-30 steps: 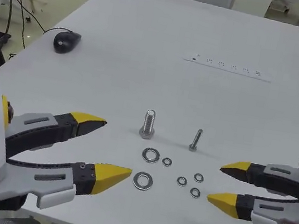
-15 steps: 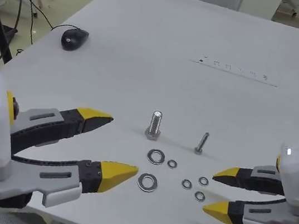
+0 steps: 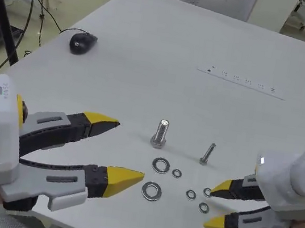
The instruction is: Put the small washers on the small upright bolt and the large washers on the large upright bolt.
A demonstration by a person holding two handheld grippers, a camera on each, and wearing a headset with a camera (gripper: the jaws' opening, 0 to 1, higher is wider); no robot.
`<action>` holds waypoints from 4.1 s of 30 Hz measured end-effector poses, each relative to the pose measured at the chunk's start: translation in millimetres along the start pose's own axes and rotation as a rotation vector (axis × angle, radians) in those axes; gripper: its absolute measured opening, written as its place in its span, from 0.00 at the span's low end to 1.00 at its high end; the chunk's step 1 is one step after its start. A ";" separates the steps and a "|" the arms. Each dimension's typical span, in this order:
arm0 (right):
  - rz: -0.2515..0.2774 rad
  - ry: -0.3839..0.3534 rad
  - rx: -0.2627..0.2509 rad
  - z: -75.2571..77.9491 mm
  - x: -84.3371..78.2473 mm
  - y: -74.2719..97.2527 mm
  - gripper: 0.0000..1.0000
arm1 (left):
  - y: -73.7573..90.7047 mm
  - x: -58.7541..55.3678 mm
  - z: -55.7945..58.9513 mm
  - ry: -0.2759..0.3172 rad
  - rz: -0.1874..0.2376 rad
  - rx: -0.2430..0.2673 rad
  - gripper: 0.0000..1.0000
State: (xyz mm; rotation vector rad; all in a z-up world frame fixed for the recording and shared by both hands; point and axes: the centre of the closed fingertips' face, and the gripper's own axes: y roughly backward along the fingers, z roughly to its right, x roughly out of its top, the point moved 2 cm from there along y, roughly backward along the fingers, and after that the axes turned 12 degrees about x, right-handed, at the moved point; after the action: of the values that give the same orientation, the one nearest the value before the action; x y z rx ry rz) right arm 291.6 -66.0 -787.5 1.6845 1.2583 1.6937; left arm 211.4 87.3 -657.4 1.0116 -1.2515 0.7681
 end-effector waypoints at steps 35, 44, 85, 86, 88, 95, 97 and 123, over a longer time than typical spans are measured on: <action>-0.169 0.035 0.056 13.3 -7.9 -14.1 0.24 | -1.8 1.5 4.0 -0.026 -0.008 -0.016 0.50; -0.183 0.047 0.061 14.6 -8.2 -13.8 0.23 | -6.4 5.1 0.6 -0.070 -0.027 -0.035 0.50; -0.186 0.056 0.053 13.7 -7.8 -5.0 0.12 | -18.2 -28.6 6.2 -0.137 -0.203 -0.069 0.50; -0.185 0.050 0.052 14.4 -8.2 -2.5 0.12 | -18.9 -28.3 6.9 -0.136 -0.200 -0.069 0.50; -0.188 0.052 0.050 15.5 -8.3 3.2 0.12 | -19.5 -27.7 8.0 -0.137 -0.196 -0.070 0.49; -0.195 0.066 0.023 25.2 2.3 29.0 0.12 | -19.4 -28.4 8.7 -0.136 -0.194 -0.069 0.49; -0.201 0.077 0.003 32.3 6.7 37.4 0.12 | -19.5 -29.0 8.7 -0.134 -0.196 -0.067 0.48; -0.190 0.094 -0.065 98.2 47.9 56.2 0.12 | -30.1 -30.1 5.0 -0.105 -0.194 -0.057 0.50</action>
State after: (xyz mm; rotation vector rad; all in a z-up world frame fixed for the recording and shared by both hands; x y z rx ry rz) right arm 392.6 -25.7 -730.3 1.4149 1.3453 1.6971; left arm 231.2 72.9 -692.6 1.1197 -1.2364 0.5332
